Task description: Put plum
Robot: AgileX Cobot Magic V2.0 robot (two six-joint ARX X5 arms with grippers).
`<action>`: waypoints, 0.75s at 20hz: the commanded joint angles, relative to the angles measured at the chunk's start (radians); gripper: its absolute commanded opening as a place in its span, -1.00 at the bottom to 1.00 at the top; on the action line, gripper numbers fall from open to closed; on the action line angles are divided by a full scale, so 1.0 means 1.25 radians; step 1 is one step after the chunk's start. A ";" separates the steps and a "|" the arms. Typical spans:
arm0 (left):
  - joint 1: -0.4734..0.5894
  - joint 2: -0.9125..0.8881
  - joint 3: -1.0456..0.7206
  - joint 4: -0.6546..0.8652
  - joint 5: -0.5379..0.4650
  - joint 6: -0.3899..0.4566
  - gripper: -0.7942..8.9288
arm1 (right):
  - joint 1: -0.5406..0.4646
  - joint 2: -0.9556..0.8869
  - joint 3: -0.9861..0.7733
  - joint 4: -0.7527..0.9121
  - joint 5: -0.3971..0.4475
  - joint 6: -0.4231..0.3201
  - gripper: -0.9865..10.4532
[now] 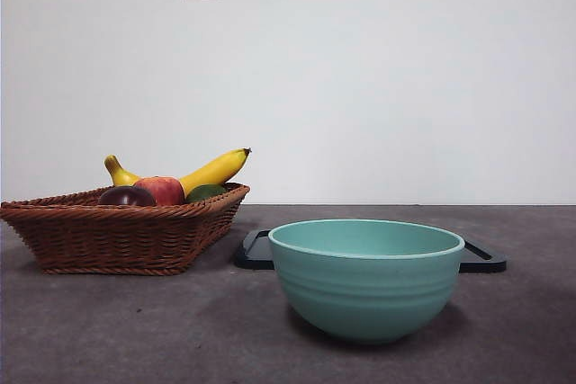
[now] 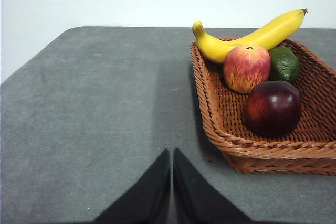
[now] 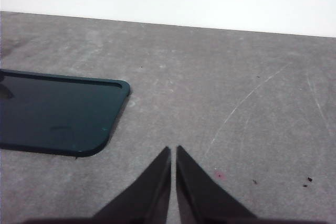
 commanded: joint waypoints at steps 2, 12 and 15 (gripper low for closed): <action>0.001 -0.002 -0.016 -0.004 0.001 -0.055 -0.82 | -0.001 -0.002 -0.004 0.005 -0.005 0.043 -0.82; 0.001 -0.002 -0.016 -0.004 0.001 -0.161 -0.82 | -0.001 -0.002 -0.004 0.002 -0.012 0.162 -0.82; 0.001 -0.002 -0.016 -0.004 0.001 -0.204 -0.82 | -0.001 -0.002 -0.004 0.003 -0.024 0.168 -0.82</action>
